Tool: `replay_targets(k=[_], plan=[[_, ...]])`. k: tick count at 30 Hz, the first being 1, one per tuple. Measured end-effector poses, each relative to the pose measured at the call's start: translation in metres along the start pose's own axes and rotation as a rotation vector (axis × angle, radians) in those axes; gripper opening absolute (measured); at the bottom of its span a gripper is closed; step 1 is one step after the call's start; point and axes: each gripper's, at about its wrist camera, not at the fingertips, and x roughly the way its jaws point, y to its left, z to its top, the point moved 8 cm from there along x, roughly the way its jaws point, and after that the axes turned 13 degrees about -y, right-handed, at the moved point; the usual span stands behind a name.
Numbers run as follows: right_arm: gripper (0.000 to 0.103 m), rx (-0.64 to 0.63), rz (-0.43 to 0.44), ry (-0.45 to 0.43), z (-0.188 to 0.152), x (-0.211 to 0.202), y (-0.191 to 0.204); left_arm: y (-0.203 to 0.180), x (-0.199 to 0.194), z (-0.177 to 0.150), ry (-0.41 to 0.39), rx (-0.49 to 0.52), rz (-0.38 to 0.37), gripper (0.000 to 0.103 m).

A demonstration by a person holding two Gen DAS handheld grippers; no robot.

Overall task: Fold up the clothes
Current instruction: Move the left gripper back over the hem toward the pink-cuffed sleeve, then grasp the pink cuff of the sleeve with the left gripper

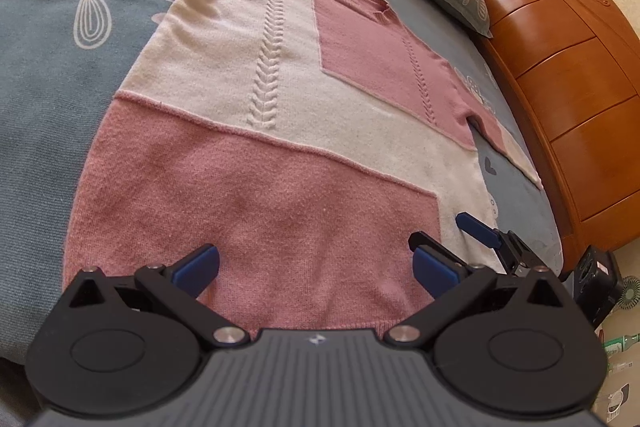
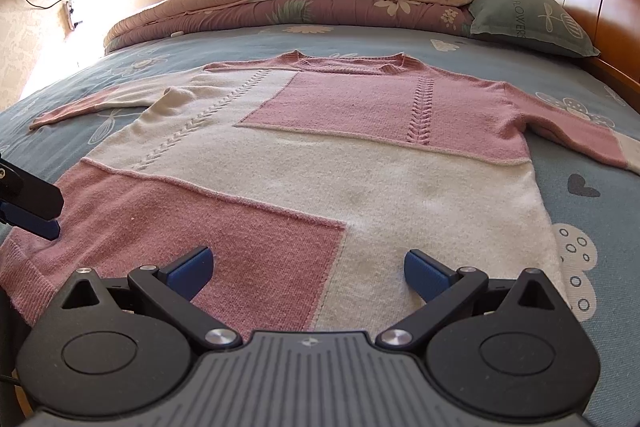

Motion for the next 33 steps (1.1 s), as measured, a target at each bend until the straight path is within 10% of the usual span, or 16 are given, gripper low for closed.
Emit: replay_targets(k=[17, 23, 33], plan=[[0.103, 0.111, 0.065, -0.072, 0.011, -0.009, -0.003, 0.145, -0.007, 0.175, -0.331, -0.188, 0.253, 0.102], [0.103, 0.108, 0.072, -0.089, 0.013, -0.008, 0.000, 0.225, 0.005, 0.190, -0.381, -0.364, 0.362, 0.102], [0.103, 0.106, 0.062, -0.060, 0.007, 0.002, 0.001, 0.258, 0.007, 0.207, -0.483, -0.370, 0.309, 0.102]])
